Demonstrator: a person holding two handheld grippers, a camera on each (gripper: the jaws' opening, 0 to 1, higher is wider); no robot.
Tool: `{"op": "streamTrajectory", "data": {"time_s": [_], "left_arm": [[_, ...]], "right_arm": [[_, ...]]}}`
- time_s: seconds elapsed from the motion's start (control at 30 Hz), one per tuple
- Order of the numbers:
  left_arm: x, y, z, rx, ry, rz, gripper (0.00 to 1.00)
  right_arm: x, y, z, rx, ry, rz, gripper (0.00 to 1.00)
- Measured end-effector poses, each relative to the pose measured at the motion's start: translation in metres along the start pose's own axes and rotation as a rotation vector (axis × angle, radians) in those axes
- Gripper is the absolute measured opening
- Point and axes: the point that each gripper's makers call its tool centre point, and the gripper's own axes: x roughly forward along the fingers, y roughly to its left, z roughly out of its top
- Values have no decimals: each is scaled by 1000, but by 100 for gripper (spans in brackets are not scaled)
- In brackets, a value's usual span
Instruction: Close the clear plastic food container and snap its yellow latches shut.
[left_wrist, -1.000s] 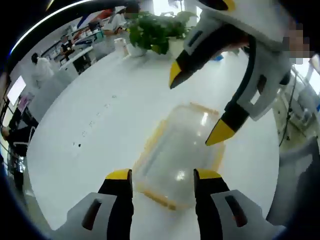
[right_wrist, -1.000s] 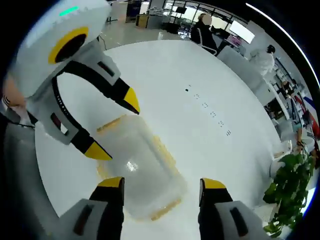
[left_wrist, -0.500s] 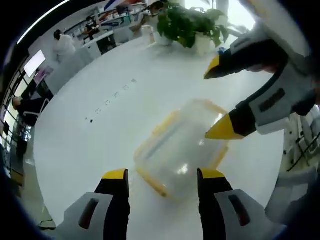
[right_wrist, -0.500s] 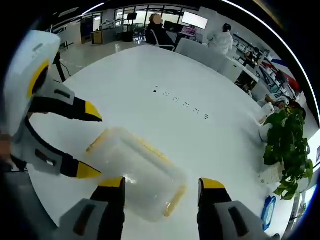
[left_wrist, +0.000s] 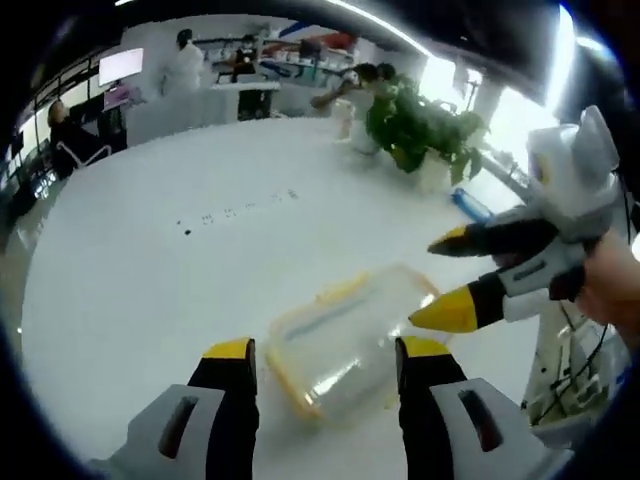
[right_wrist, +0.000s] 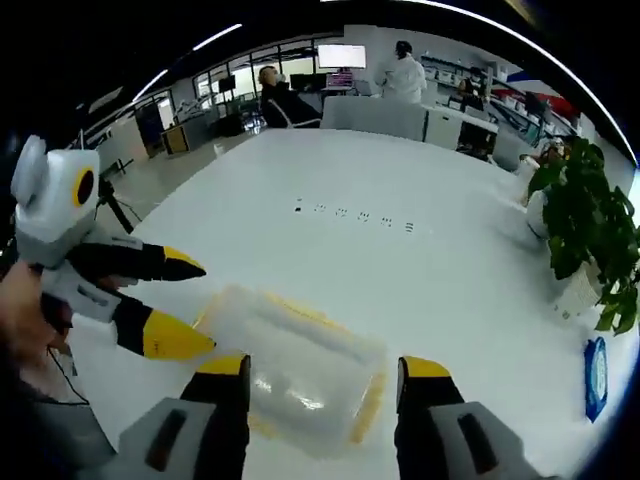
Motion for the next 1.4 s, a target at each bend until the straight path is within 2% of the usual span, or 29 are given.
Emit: {"op": "streamTrajectory", "data": {"time_s": [0.03,0.07,0.3,0.33,0.43,0.5,0.53,0.57,0.63,0.67,0.8,0.9,0.93,1.0,1.03,1.07,1.4], "left_arm": [[-1,3,-2,-3,1,9,54],[0,4,-2,0,-2,16,54],[6,4,-6,-44,7,12,53],[6,7,-8,-52,13,27,52],[6,14,-18,-82,38,61,50],[7,17,-27,-118,49,73,51],[9,14,-31,-150,54,54,50],[10,11,-36,-176,68,33,45],[12,14,-42,-166,82,48,42],[12,15,-43,-167,80,47,43],[13,16,-41,-175,63,61,41],[16,14,-37,-186,18,65,41],[17,13,-38,-186,26,63,40],[17,13,-36,-196,18,58,39],[16,4,-49,-218,94,0,38],[20,14,-43,-222,22,42,37],[18,14,-40,-238,12,51,37]], "right_arm": [[1,-1,-4,61,2,5,60],[2,1,-3,85,-15,20,60],[7,-2,-8,62,-31,30,60],[8,-3,-8,58,-35,30,61],[11,-12,-8,102,-76,32,61],[15,-19,-17,134,-66,31,60],[18,-21,-23,153,-60,31,60],[20,-21,-26,162,-58,45,60],[25,-6,-33,220,-40,139,60],[27,-8,-32,218,-56,133,62],[27,-8,-31,198,-67,128,60],[28,-5,-30,214,-61,158,57],[24,-5,-38,213,-13,164,56],[24,-7,-32,226,-40,141,56],[23,-11,-36,227,-31,113,56],[24,-8,-33,231,-41,135,56],[30,-7,-27,238,-53,119,56]]}}
